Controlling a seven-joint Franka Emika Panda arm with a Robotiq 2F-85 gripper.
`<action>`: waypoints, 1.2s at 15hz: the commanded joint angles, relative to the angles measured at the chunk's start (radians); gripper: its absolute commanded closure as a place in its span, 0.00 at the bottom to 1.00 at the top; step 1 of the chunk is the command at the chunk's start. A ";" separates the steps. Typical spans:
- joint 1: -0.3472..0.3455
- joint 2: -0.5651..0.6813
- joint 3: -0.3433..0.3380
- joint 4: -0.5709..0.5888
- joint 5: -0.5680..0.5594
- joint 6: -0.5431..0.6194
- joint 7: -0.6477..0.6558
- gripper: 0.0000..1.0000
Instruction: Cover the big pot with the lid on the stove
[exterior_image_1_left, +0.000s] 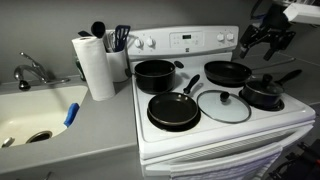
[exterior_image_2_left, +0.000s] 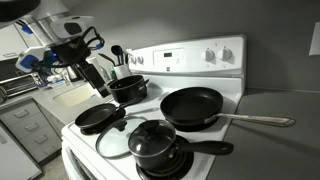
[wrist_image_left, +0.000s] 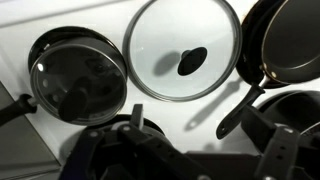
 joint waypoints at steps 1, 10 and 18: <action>-0.044 0.044 0.104 0.045 -0.063 -0.107 0.227 0.00; 0.005 0.050 0.108 0.004 -0.069 -0.123 0.444 0.00; -0.002 0.150 0.026 -0.080 -0.040 0.077 0.438 0.00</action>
